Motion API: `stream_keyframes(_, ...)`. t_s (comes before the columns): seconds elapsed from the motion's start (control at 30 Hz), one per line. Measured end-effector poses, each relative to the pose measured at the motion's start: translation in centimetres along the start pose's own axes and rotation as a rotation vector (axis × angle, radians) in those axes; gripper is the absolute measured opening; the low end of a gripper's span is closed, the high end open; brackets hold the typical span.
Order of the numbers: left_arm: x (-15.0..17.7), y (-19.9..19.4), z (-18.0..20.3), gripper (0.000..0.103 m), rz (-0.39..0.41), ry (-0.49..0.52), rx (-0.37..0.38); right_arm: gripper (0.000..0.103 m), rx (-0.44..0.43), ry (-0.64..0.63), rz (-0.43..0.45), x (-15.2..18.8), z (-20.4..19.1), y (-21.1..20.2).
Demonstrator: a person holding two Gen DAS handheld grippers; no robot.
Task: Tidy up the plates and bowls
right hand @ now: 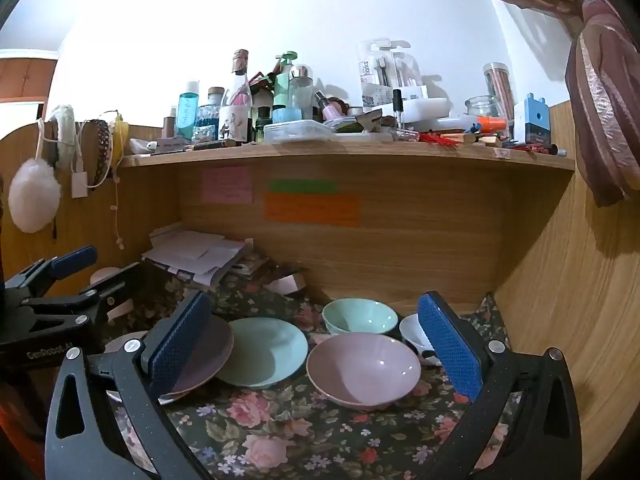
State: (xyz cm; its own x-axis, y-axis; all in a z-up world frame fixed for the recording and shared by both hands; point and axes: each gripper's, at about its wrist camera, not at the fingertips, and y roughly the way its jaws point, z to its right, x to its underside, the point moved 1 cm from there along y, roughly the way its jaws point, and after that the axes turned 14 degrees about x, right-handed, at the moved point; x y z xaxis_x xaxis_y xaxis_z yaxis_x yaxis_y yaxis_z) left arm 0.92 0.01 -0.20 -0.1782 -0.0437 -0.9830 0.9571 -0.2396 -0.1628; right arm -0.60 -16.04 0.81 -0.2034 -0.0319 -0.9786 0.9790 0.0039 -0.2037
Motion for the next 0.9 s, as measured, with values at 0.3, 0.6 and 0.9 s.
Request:
stream_keyframes(0.3, -0.06, 0.04, 0.26, 0.103, 0.0, 0.02, 0.0, 0.103, 0.007, -0.01, 0.01, -0.1, -0.15, -0.1)
stream_keyframes(0.6, -0.41, -0.29, 0.52, 0.103, 0.011, 0.037, -0.006, 0.103, 0.006, 0.011, 0.023, -0.2, 0.02, -0.24)
stream_keyframes(0.9, -0.59, -0.44, 0.78, 0.103, 0.019, 0.042, -0.012, 0.103, -0.003, 0.019, 0.018, -0.22, 0.18, -0.25)
